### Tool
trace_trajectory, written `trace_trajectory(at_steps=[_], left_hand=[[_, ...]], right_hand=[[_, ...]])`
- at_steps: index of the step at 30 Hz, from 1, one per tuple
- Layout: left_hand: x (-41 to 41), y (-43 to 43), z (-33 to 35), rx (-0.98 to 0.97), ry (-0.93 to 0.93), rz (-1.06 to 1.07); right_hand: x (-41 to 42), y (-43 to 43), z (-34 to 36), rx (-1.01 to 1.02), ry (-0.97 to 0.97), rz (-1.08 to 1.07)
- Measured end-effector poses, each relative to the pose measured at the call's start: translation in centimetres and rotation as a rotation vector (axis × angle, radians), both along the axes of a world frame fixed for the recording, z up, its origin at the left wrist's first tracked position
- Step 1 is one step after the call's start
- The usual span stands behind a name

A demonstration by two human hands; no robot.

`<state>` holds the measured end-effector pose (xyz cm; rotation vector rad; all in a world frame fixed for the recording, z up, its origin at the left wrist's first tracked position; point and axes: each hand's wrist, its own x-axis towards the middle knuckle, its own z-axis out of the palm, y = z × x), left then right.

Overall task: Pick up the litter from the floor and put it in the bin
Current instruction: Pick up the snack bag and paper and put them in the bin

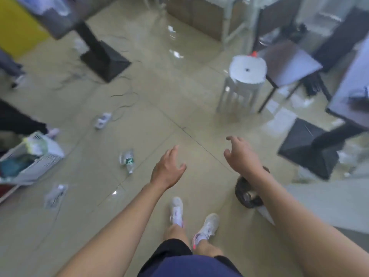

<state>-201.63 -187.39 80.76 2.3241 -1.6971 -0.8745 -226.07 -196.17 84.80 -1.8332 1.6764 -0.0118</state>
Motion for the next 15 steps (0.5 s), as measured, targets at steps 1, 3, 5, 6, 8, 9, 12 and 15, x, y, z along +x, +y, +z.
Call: trace_trajectory(at_steps=[1,3,5,6,8,9,12,15], left_hand=[[2.2,1.8,0.7,-0.021,-0.002,0.084],[6.2,5.8,1.5,-0.028,-0.016,0.243],[9.7,10.0,2.0,-0.023,-0.024,0.388],[11.1,12.2,2.2,-0.032,-0.025,0.458],[13.7,16.5,2.6,-0.073,-0.03,0.582],[14.8,18.9,2.7,-0.091,-0.032,0.647],[17.8,26.8,3.1,-0.106,-0.044,0.841],[19.8,35.6,3.5,-0.138,-0.048,1.014]], right_hand=[[2.4,-0.1,1.3,-0.04,-0.003,0.083],[7.5,0.2,3.4,-0.091,-0.012,0.237],[12.8,1.3,5.0,-0.107,-0.012,0.373],[15.6,2.1,5.6,-0.108,-0.013,0.437],[20.9,4.4,6.3,-0.109,-0.015,0.564],[23.4,6.0,6.4,-0.111,-0.019,0.634],[30.6,12.2,6.2,-0.102,-0.031,0.84],[36.5,19.8,5.7,-0.088,-0.023,1.016]])
